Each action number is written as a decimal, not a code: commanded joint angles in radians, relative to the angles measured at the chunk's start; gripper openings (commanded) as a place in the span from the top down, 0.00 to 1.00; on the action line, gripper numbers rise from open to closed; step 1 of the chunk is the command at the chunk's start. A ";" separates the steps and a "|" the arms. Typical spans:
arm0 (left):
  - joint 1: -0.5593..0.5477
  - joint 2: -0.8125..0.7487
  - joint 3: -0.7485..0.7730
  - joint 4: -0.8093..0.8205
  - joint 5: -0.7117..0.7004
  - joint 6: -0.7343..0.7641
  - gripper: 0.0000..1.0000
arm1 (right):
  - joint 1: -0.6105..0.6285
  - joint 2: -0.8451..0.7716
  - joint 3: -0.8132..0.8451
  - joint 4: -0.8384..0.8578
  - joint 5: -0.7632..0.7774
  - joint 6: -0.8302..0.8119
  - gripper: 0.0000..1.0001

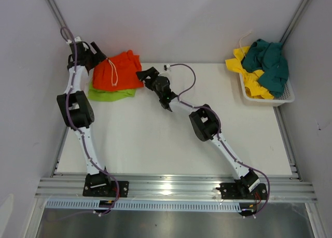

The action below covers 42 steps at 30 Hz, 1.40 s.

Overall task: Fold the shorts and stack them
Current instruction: Neatly place the folded shorts to the corner

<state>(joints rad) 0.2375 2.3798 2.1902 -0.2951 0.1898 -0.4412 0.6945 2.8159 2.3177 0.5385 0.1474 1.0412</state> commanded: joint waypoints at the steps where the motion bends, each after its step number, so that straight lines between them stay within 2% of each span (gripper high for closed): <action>1: 0.010 -0.212 -0.076 -0.015 -0.114 0.030 0.01 | 0.008 -0.081 -0.020 -0.060 0.040 -0.046 0.09; 7: 0.003 -0.376 -0.254 -0.070 -0.245 0.019 0.01 | 0.002 -0.101 -0.032 -0.133 0.047 -0.084 0.09; 12: 0.000 -0.452 -0.441 -0.053 -0.230 -0.074 0.01 | -0.009 -0.101 -0.038 -0.175 0.024 -0.072 0.12; 13: -0.006 -0.479 -0.548 -0.029 -0.218 -0.109 0.01 | -0.010 -0.102 -0.043 -0.176 0.023 -0.067 0.12; 15: -0.020 -0.508 -0.624 0.065 -0.211 -0.145 0.01 | -0.010 -0.107 -0.061 -0.175 0.021 -0.056 0.12; 16: -0.027 -0.533 -0.723 0.094 -0.208 -0.181 0.01 | -0.010 -0.114 -0.070 -0.172 0.017 -0.053 0.12; 20: -0.033 -0.583 -0.848 0.155 -0.225 -0.260 0.01 | -0.010 -0.153 -0.121 -0.160 0.012 -0.063 0.12; 24: -0.033 -0.640 -0.996 0.299 -0.250 -0.321 0.01 | -0.009 -0.203 -0.196 -0.132 0.008 -0.082 0.12; 29: -0.021 -0.607 -1.011 0.387 -0.263 -0.372 0.01 | -0.013 -0.283 -0.369 -0.039 -0.003 -0.086 0.11; 34: -0.014 -0.582 -1.046 0.484 -0.253 -0.435 0.02 | -0.018 -0.355 -0.471 0.012 -0.020 -0.092 0.12; 37: -0.010 -0.561 -1.046 0.536 -0.250 -0.447 0.12 | -0.020 -0.380 -0.511 0.032 -0.019 -0.093 0.12; 38: -0.009 -0.553 -1.040 0.530 -0.247 -0.450 0.21 | -0.021 -0.381 -0.518 0.038 -0.019 -0.089 0.12; 40: -0.004 -0.539 -1.041 0.537 -0.243 -0.465 0.32 | -0.024 -0.385 -0.531 0.049 -0.026 -0.081 0.12; 42: -0.001 -0.534 -1.046 0.556 -0.237 -0.470 0.32 | -0.029 -0.383 -0.534 0.049 -0.029 -0.075 0.12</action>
<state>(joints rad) 0.2222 1.8294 1.1530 0.1848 -0.0494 -0.8761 0.6746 2.5015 1.7954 0.5220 0.1181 0.9718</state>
